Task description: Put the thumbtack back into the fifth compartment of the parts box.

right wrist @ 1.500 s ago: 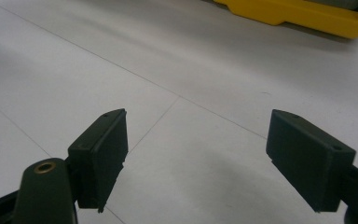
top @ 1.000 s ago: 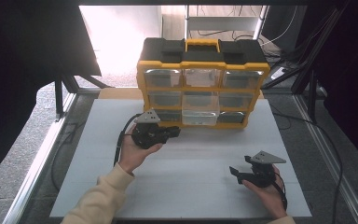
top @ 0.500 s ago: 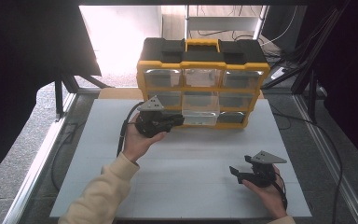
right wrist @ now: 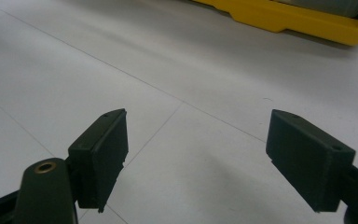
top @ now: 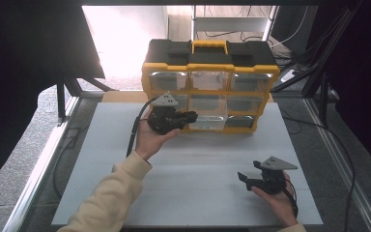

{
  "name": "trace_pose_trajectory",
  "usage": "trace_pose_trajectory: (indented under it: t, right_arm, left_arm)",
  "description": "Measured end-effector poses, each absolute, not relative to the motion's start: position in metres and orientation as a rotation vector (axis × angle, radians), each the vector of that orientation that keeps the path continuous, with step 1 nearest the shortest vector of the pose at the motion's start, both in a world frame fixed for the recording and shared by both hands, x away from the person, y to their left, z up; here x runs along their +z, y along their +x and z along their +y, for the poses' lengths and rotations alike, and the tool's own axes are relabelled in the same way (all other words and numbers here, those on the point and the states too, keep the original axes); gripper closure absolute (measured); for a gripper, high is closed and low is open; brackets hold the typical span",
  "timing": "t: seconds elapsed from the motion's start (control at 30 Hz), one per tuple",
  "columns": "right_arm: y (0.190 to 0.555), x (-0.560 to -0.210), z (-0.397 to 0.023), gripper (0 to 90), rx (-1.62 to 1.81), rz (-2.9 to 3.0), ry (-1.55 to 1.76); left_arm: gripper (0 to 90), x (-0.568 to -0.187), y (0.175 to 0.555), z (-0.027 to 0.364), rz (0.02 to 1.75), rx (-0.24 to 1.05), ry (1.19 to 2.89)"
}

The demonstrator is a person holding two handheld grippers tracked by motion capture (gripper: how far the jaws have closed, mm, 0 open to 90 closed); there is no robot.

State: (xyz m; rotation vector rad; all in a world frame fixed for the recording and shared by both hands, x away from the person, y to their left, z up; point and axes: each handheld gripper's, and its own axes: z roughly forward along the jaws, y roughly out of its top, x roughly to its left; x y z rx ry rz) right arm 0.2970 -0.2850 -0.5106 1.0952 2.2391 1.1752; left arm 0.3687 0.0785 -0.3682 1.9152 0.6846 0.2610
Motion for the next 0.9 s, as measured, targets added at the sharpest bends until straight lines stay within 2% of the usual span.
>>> trace_pose_trajectory:
  t: [0.9]
  right_arm:
    - [0.3,-0.51,-0.281,21.2,1.185,2.254,1.076]
  left_arm:
    - [82.0,-0.363,0.409,0.059,0.745,0.267,1.914]
